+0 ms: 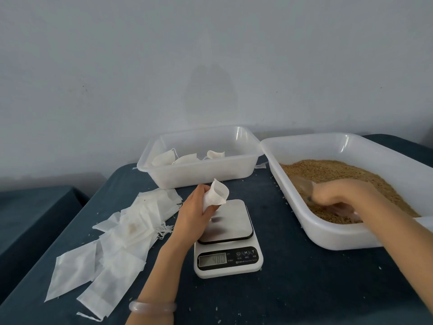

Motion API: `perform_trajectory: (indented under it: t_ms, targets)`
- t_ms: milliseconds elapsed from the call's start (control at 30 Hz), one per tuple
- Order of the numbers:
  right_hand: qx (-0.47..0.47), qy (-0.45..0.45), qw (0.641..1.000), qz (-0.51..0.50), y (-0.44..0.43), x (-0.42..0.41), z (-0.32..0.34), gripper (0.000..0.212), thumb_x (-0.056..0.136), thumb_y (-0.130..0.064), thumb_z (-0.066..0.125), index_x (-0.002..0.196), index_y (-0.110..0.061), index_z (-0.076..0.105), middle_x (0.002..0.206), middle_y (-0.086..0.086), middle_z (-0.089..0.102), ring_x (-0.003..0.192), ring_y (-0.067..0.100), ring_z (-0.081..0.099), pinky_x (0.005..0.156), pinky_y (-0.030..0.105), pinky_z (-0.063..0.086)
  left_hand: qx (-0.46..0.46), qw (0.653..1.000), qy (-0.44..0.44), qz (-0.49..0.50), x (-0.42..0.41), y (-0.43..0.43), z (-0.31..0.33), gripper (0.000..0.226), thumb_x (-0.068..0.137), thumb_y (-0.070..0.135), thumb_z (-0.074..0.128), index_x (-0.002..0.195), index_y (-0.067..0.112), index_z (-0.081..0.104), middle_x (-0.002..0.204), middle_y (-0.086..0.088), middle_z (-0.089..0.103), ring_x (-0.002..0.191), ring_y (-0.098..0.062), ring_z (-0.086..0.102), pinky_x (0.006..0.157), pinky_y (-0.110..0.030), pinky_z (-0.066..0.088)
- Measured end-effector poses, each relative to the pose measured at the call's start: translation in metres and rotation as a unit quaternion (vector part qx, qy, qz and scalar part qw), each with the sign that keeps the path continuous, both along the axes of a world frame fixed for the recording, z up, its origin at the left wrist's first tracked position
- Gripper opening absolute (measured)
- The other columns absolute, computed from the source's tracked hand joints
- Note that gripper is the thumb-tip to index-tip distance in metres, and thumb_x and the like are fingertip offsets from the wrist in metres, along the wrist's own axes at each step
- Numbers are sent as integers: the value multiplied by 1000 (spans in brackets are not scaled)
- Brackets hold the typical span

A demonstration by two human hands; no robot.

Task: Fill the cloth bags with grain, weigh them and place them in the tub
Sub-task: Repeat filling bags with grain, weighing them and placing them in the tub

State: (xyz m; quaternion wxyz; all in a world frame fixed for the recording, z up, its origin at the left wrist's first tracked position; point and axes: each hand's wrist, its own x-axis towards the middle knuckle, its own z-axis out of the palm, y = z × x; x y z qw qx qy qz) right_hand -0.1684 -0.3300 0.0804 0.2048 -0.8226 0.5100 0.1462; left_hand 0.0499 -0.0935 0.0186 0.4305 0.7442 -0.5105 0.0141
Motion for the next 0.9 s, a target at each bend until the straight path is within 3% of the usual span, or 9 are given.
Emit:
perform_trajectory:
  t_ms: [67, 100, 233, 400, 600, 733, 833, 900]
  targets:
    - [23, -36, 999, -20, -1, 1, 1, 33, 104, -26, 41, 127, -2, 43, 97, 14, 63, 66, 20, 59, 54, 27, 48, 0, 1000, 2, -2, 0, 0, 0, 21, 94, 19, 63, 111, 20, 50, 98, 7, 61, 87, -15, 56, 70, -29, 43]
    - [29, -53, 998, -32, -4, 0, 2, 31, 104, -28, 42, 120, -1, 46, 89, 12, 61, 60, 19, 57, 50, 26, 48, 2, 1000, 4, -3, 0, -1, 0, 21, 94, 19, 62, 111, 20, 50, 97, 8, 61, 87, -13, 56, 69, -28, 43]
    - [53, -122, 988, -75, -8, -6, 8, 31, 103, -26, 46, 118, 1, 47, 79, 11, 58, 52, 18, 52, 48, 28, 45, 4, 1000, 19, 0, 1, -1, -1, 22, 94, 20, 62, 109, 26, 48, 96, 14, 59, 87, -1, 56, 68, -21, 42]
    - [69, -237, 962, -113, -10, -17, 12, 25, 97, -24, 57, 99, 1, 55, 59, 6, 55, 40, 15, 48, 39, 25, 42, -14, 998, 54, 1, 0, -1, 2, 26, 92, 17, 63, 100, 34, 47, 94, 17, 60, 86, 4, 56, 63, -13, 42]
    - [24, -327, 940, -95, -2, -17, 16, 33, 98, -33, 54, 81, -5, 56, 56, 2, 55, 50, 16, 49, 50, 27, 41, -40, 990, 132, -13, -4, -1, 6, 29, 90, 12, 65, 97, 36, 51, 86, 16, 62, 73, -1, 59, 59, -15, 48]
    - [-56, -369, 927, -27, 1, -13, 19, 21, 100, -36, 48, 94, -16, 53, 80, 2, 66, 59, 18, 56, 55, 31, 46, -41, 983, 176, -26, -4, 0, 7, 28, 88, 8, 64, 101, 31, 54, 85, 19, 64, 73, -1, 59, 60, -17, 49]
    - [-168, -350, 919, 69, 2, -13, 22, 21, 100, -41, 44, 97, -25, 56, 80, -8, 64, 64, 17, 61, 55, 30, 45, -35, 978, 202, -37, -4, 1, 8, 30, 87, 5, 63, 104, 29, 55, 84, 22, 64, 70, 0, 60, 60, -17, 51]
    - [-179, -371, 902, 128, 4, -10, 23, 15, 100, -38, 46, 103, -31, 58, 90, -10, 67, 72, 11, 62, 58, 30, 45, -33, 976, 210, -48, -4, 1, 9, 31, 86, 5, 63, 104, 30, 55, 85, 22, 64, 69, 1, 60, 61, -15, 50]
